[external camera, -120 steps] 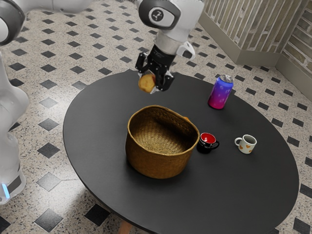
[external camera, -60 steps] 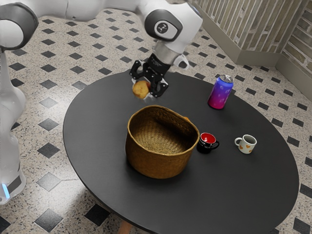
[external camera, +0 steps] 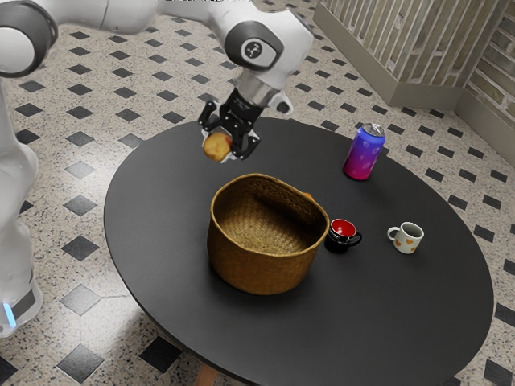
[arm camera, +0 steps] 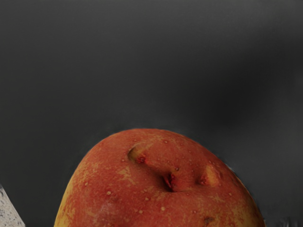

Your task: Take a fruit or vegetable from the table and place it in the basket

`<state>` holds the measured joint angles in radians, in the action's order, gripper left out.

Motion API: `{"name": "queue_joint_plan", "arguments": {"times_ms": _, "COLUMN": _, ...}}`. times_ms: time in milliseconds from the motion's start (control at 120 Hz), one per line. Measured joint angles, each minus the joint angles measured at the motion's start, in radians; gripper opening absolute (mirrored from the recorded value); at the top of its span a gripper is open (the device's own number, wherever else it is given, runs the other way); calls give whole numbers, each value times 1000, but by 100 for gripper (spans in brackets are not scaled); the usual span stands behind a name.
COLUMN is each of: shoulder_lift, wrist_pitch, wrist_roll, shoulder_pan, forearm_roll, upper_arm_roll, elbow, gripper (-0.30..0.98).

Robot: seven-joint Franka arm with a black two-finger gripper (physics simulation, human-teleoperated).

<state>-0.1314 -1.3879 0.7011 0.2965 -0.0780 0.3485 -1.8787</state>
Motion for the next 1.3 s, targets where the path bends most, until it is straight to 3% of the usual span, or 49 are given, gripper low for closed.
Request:
{"name": "queue_joint_plan", "arguments": {"times_ms": 242, "shoulder_lift": -38, "wrist_pitch": -12, "wrist_roll": -12, "shoulder_pan": 22, "forearm_roll": 31, "upper_arm_roll": -41, "elbow": 5, "gripper": 28}}
{"name": "queue_joint_plan", "arguments": {"times_ms": 383, "shoulder_lift": -90, "wrist_pitch": -23, "wrist_roll": -15, "shoulder_pan": 29, "forearm_roll": 36, "upper_arm_roll": -113, "elbow": 43, "gripper": 28}}
{"name": "queue_joint_plan", "arguments": {"times_ms": 742, "shoulder_lift": -82, "wrist_pitch": -87, "wrist_roll": -6, "shoulder_pan": 181, "forearm_roll": 89, "upper_arm_roll": -153, "elbow": 45, "gripper": 28}}
{"name": "queue_joint_plan", "arguments": {"times_ms": 900, "shoulder_lift": -81, "wrist_pitch": -114, "wrist_roll": 3, "shoulder_pan": 203, "forearm_roll": 94, "upper_arm_roll": -188, "elbow": 62, "gripper": 28}}
{"name": "queue_joint_plan", "arguments": {"times_ms": 1300, "shoulder_lift": 99, "wrist_pitch": -136, "wrist_roll": 14, "shoulder_pan": 240, "forearm_roll": 55, "upper_arm_roll": -218, "elbow": 282, "gripper": 28}}
